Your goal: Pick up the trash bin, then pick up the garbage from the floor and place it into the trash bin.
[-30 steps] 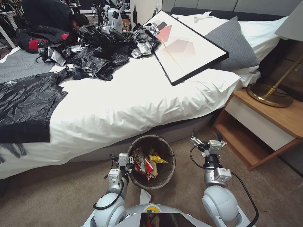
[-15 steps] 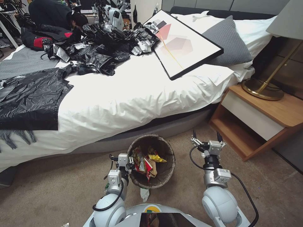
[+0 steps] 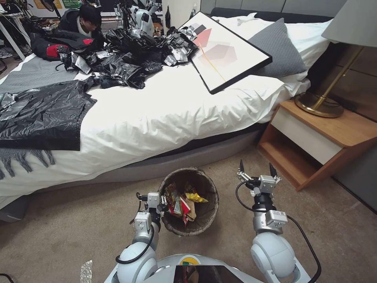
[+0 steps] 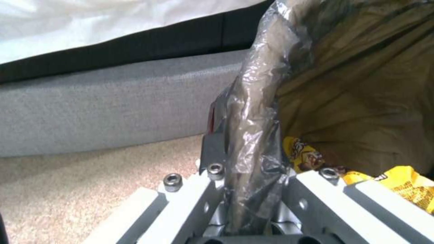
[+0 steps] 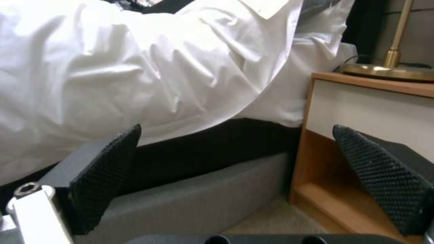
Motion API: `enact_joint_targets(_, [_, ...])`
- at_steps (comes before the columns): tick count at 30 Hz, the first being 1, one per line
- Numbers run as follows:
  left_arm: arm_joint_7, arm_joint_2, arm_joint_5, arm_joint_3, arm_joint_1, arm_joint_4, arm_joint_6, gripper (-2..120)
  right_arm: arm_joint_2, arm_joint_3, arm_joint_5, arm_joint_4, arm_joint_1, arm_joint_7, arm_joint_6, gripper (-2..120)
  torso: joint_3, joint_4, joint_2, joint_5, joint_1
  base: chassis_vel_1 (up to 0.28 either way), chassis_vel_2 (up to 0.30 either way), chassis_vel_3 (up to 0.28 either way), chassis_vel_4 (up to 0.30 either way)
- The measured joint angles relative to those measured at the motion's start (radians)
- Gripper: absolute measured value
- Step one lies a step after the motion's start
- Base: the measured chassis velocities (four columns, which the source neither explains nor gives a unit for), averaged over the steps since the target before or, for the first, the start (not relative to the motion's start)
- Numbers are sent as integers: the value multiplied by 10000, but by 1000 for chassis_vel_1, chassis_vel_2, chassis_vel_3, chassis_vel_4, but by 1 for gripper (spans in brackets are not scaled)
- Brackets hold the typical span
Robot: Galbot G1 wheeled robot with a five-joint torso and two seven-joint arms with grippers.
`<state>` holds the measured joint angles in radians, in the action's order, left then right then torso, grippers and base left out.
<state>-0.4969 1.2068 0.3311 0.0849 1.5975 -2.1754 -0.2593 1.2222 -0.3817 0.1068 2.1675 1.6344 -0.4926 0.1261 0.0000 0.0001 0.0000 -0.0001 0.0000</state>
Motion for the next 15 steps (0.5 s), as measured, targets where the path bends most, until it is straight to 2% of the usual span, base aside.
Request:
enact_joint_targets(8, [4, 2, 9, 1, -49, 31, 0, 0, 45, 51, 0, -55, -65, 14, 18, 100, 2, -1, 0, 0, 1, 20, -25, -31, 19])
enact_joint_targets(15, [3, 0, 26, 1, -84, 62, 0, 0, 72, 60, -73, -169, -158, 3, 111, 100, 0, -1, 0, 1, 0, 72, -72, -67, 84])
